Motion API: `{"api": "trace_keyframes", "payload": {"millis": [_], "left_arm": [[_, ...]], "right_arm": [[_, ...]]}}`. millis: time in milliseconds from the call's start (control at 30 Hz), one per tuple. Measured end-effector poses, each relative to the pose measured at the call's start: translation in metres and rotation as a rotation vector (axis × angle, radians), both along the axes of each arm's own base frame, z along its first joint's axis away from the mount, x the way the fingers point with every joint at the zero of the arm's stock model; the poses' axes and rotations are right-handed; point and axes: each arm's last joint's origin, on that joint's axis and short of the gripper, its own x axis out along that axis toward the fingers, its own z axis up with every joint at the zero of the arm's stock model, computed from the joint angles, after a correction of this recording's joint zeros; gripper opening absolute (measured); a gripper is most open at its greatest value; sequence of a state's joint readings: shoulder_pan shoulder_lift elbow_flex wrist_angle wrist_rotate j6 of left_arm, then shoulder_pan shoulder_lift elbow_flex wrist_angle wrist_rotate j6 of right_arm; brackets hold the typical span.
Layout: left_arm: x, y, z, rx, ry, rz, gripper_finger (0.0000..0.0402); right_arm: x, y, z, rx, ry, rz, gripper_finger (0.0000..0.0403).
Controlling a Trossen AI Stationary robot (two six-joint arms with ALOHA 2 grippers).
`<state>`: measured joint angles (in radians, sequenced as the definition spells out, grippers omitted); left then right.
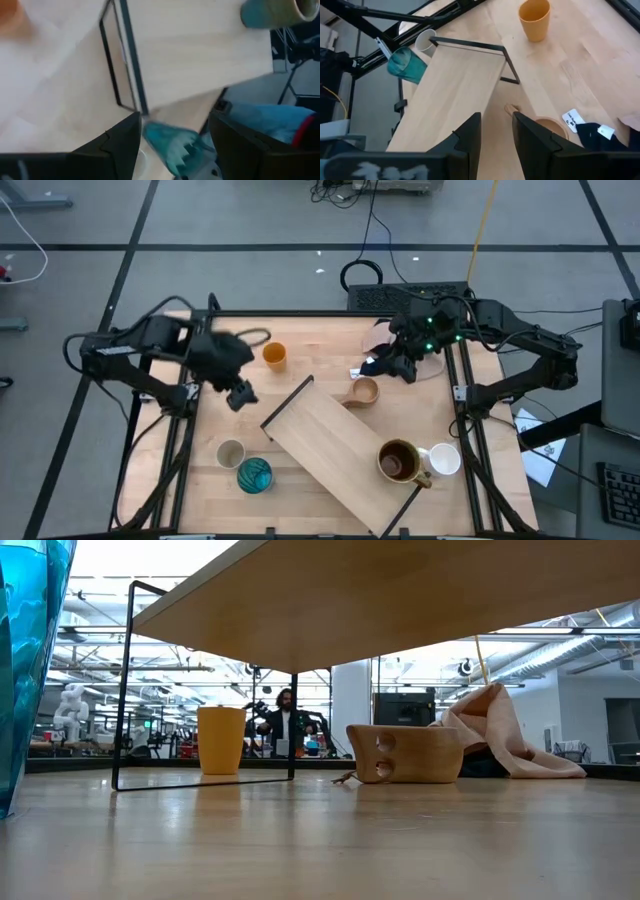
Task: Stack small to large cups/mugs on shelf
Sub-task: Put the white mug on the shelf
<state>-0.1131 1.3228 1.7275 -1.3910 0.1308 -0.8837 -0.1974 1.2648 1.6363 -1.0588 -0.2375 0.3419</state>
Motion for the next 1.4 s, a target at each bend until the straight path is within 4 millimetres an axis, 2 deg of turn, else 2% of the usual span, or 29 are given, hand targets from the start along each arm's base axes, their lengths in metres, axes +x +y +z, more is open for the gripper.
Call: {"api": "trace_keyframes", "payload": {"millis": [267,533,667,867,1000,1400], "left_arm": [[0.015,-0.044,-0.021,-0.075,0.151,0.079,0.0234],[0.045,-0.084,-0.056,-0.062,0.316,0.053,0.0234],[0.057,-0.098,-0.071,-0.079,0.388,0.021,0.0234],[0.066,-0.105,-0.084,-0.114,0.457,0.013,0.0234],[0.066,-0.104,-0.084,-0.065,0.430,-0.004,0.0234],[0.063,-0.106,-0.085,0.076,0.363,-0.355,0.0234]], "right_arm": [[-0.001,0.000,-0.002,-0.032,0.017,0.037,0.0100],[-0.001,0.003,-0.002,-0.043,0.015,0.059,0.0100],[-0.001,0.005,-0.002,-0.048,0.014,0.075,0.0100],[-0.001,0.005,-0.002,-0.050,0.017,0.078,0.0100],[-0.001,0.005,-0.002,-0.055,0.015,0.083,0.0100],[-0.001,0.005,-0.002,-0.060,0.014,0.089,0.0100]]}}
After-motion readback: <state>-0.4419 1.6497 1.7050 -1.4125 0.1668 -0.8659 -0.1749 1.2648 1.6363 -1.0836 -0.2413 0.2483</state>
